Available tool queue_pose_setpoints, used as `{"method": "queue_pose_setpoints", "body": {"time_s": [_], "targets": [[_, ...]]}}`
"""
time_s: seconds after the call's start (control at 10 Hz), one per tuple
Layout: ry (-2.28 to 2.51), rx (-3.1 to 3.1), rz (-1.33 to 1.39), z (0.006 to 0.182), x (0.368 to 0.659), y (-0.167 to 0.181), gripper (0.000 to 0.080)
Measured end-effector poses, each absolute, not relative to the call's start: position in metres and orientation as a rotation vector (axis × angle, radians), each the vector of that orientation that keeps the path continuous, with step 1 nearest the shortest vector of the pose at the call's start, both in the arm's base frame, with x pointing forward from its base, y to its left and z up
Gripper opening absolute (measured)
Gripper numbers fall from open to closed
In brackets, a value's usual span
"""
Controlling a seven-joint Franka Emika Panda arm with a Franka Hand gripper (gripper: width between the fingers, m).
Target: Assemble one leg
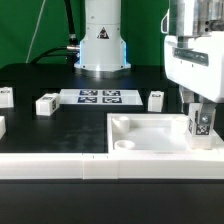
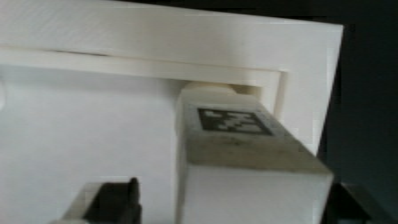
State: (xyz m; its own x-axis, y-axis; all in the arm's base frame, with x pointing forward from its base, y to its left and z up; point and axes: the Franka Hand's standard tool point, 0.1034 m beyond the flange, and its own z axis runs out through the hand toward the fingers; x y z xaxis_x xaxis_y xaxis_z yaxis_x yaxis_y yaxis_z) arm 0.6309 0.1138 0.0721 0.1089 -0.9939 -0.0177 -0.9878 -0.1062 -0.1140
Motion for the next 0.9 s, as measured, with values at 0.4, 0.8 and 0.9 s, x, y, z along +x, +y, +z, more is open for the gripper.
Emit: {"method": "queue_pose_setpoints", "body": {"time_s": [0.4, 0.8, 0.9], "targets": [[1.573, -2.618, -0.13, 0.0742, 0.6329, 0.1171, 0.0645], [0.862, -2.952, -0.167, 0.0755, 0.6346, 0.1182, 0.0649], [0.696, -3.0, -0.172, 0.0755, 0.6344, 0.1197, 0.0649]]}}
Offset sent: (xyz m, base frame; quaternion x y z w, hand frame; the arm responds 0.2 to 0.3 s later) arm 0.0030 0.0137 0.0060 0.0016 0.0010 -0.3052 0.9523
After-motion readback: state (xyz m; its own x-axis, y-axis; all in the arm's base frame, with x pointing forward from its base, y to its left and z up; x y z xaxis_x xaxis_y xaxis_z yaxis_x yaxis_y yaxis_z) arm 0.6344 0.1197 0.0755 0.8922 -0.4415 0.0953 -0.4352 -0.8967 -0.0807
